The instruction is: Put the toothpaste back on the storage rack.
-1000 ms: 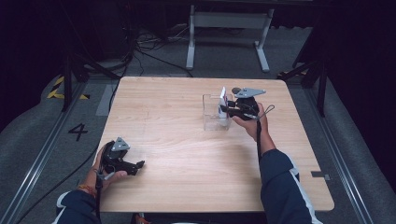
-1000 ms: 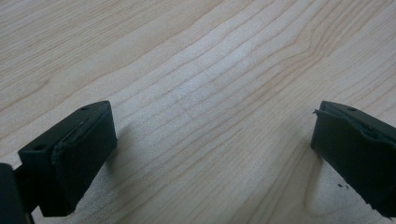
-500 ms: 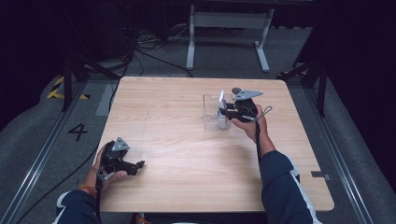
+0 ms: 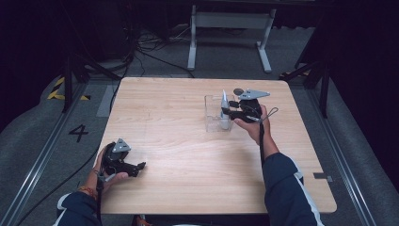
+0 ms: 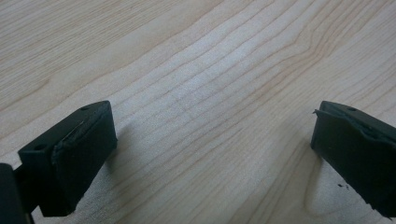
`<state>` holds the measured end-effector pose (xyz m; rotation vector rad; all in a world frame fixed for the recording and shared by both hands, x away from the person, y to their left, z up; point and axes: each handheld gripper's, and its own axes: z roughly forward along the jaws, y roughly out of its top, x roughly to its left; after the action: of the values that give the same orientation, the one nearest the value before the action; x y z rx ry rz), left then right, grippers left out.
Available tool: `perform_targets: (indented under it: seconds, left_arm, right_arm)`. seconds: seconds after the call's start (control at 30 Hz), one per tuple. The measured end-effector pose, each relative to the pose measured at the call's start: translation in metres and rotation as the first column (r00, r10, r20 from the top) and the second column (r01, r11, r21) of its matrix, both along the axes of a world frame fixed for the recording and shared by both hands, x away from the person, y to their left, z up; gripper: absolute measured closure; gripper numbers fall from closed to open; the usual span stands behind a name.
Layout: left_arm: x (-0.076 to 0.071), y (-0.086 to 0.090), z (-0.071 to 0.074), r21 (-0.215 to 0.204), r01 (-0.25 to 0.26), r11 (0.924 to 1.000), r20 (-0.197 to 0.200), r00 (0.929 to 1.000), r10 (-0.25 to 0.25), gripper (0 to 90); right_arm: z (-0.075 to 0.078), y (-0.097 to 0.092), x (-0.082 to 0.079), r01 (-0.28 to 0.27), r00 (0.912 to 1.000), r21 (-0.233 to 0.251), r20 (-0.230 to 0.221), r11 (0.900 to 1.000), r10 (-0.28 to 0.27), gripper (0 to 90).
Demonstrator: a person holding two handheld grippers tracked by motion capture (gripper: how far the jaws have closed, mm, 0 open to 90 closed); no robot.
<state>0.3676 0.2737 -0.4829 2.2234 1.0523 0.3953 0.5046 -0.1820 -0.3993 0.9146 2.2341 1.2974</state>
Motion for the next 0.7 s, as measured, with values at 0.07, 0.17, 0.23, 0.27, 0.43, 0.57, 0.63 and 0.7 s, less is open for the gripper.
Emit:
perform_targets:
  seconds: [0.07,0.17,0.23,0.27,0.43,0.57,0.63,0.7]
  left_arm:
    - [0.0,0.0,0.0,-0.001,0.0,1.0,-0.002,1.0,0.0,0.7]
    - [0.0,0.0,-0.001,-0.002,-0.002,1.0,0.007,1.0,0.002,0.7]
    - [0.0,0.0,0.0,0.0,0.002,1.0,0.002,1.0,-0.002,0.7]
    - [0.0,0.0,-0.001,-0.002,-0.002,1.0,0.007,1.0,0.002,0.7]
    - [0.0,0.0,0.0,0.004,0.002,1.0,0.003,1.0,-0.002,0.7]
    - [0.0,0.0,0.0,0.004,0.001,1.0,0.008,1.0,-0.001,0.7]
    - [0.0,0.0,0.0,0.006,0.003,1.0,0.005,1.0,-0.003,0.6]
    - [0.0,0.0,0.0,0.003,0.001,1.0,0.004,1.0,-0.001,0.7]
  right_arm:
    - [0.002,-0.001,-0.001,0.0,1.0,0.0,0.004,1.0,0.0,52.5]
    - [0.008,-0.003,-0.006,0.006,0.9998,-0.029,0.017,0.9996,-0.005,50.7]
    - [0.01,-0.006,-0.009,0.0,0.9998,-0.022,0.02,0.9998,0.001,50.5]
    - [0.012,-0.007,-0.01,0.003,0.9997,-0.025,0.024,0.9997,-0.002,50.2]
    - [0.017,-0.011,-0.015,0.003,0.9995,-0.04,0.033,0.9992,-0.001,48.2]
    - [0.021,-0.015,-0.021,-0.002,0.999,-0.061,0.044,0.9981,0.004,46.2]
    - [0.022,-0.016,-0.023,-0.001,0.999,-0.068,0.044,0.9977,0.004,45.5]
    - [0.023,-0.017,-0.028,-0.009,0.9987,-0.091,0.05,0.9958,0.013,43.8]
